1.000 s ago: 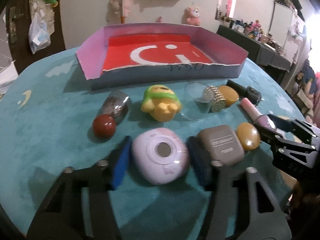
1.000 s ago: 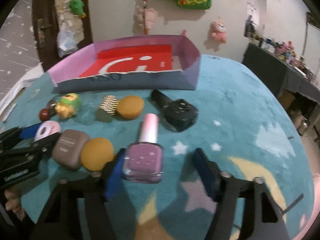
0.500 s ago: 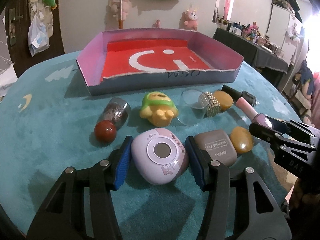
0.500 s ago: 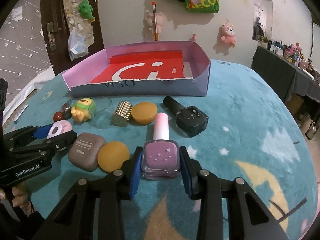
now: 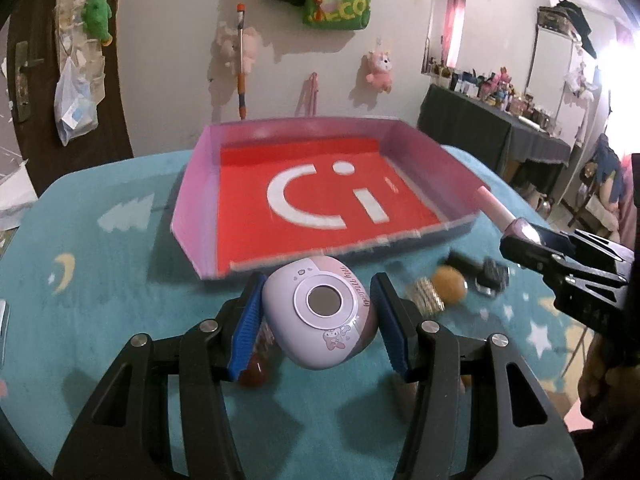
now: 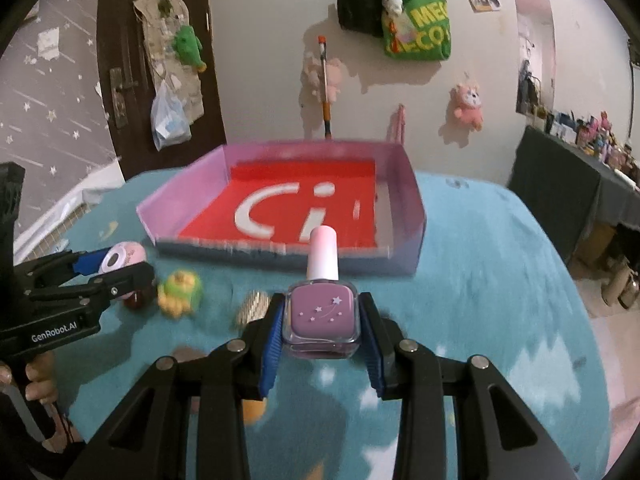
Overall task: Organize rigid objects
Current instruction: 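Lower both held items into the pink box and open both tools, then withdraw both tools from the box back over the table, then grasp the orange sponge with the right tool while the left grasps the grey eye shadow case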
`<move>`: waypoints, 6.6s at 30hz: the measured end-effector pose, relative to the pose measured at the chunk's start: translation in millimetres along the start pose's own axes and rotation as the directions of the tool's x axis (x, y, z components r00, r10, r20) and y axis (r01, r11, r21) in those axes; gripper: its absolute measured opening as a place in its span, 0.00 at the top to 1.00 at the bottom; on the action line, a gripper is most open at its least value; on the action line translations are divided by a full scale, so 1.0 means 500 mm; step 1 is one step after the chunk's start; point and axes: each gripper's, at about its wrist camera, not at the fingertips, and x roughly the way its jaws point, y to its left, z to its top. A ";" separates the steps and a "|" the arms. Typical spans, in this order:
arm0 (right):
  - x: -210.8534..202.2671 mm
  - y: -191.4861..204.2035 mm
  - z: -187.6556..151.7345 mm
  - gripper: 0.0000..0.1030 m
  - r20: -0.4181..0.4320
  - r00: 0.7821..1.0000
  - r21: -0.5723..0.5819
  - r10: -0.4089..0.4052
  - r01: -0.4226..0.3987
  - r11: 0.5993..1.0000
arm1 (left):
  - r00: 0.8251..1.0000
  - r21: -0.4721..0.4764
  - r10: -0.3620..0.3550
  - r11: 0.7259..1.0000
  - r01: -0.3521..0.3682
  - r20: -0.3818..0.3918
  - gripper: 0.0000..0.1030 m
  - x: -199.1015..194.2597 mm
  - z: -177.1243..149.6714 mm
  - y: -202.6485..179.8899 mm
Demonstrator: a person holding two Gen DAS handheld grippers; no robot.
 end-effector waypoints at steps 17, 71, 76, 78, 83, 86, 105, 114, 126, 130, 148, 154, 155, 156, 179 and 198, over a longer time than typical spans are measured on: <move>0.227 -0.037 0.170 0.63 -0.242 0.970 -0.182 -0.011 -0.034 0.983 | 0.981 0.105 0.062 0.994 -0.043 -0.186 0.50 0.188 0.119 0.053; 0.348 -0.018 0.171 0.63 -0.499 0.863 -0.331 -0.083 -0.101 0.938 | 0.953 0.164 0.019 0.986 0.032 -0.301 0.37 0.260 0.124 0.041; 0.331 -0.020 0.184 0.54 -0.477 0.877 -0.300 -0.053 -0.106 0.948 | 0.966 0.158 0.002 0.987 0.041 -0.260 0.32 0.221 0.132 0.034; 0.316 -0.020 0.192 0.49 -0.462 0.886 -0.289 -0.041 -0.107 0.951 | 0.971 0.158 -0.005 0.986 0.044 -0.238 0.30 0.200 0.135 0.029; 0.260 -0.019 0.215 0.41 -0.407 0.914 -0.254 -0.001 -0.112 0.961 | 0.989 0.146 -0.018 0.989 0.039 -0.145 0.23 0.123 0.144 0.015; 0.211 -0.012 0.230 0.33 -0.352 0.936 -0.241 0.024 -0.115 0.964 | 0.996 0.140 -0.019 0.990 0.030 -0.082 0.17 0.069 0.148 0.008; -0.158 0.042 0.177 0.00 0.015 0.997 -0.215 0.072 -0.067 0.974 | 0.982 0.041 -0.008 0.999 0.000 0.189 0.05 -0.196 0.039 -0.036; -0.245 0.035 0.072 0.00 0.082 0.993 -0.120 0.080 -0.070 0.990 | 0.979 0.006 0.017 1.000 -0.019 0.202 0.04 -0.226 -0.063 -0.049; -0.136 0.044 -0.090 0.00 -0.015 0.999 -0.059 0.044 -0.045 0.997 | 0.997 -0.032 -0.008 0.999 0.011 0.077 0.04 -0.141 -0.165 -0.045; -0.081 0.045 -0.129 0.00 -0.081 0.996 -0.047 0.045 -0.049 0.998 | 0.999 -0.036 -0.016 0.999 0.017 0.029 0.04 -0.105 -0.184 -0.046; 0.055 0.051 -0.106 0.00 -0.249 0.964 -0.060 0.089 -0.107 0.992 | 0.998 -0.046 -0.015 0.999 0.012 -0.058 0.04 -0.061 -0.183 0.008; 0.088 0.076 -0.082 0.00 -0.284 0.950 -0.084 0.132 -0.162 0.983 | 0.998 -0.068 -0.009 0.998 0.004 -0.067 0.04 -0.061 -0.177 0.035; 0.091 0.077 -0.080 0.00 -0.290 0.947 -0.081 0.142 -0.172 0.982 | 0.998 -0.070 -0.009 0.998 0.004 -0.070 0.04 -0.058 -0.176 0.036; 0.095 0.082 -0.079 0.00 -0.296 0.942 -0.079 0.156 -0.186 0.979 | 0.997 -0.071 -0.010 0.997 0.004 -0.074 0.04 -0.056 -0.173 0.037; 0.045 0.002 -0.111 0.04 -0.242 0.959 -0.105 0.145 -0.174 0.979 | 0.978 0.039 -0.115 0.992 0.124 -0.173 0.05 0.048 -0.111 -0.068; 0.042 0.052 -0.116 0.60 -0.191 0.963 -0.135 0.188 -0.215 0.967 | 0.980 0.065 -0.113 0.990 0.125 -0.161 0.53 0.058 -0.122 -0.087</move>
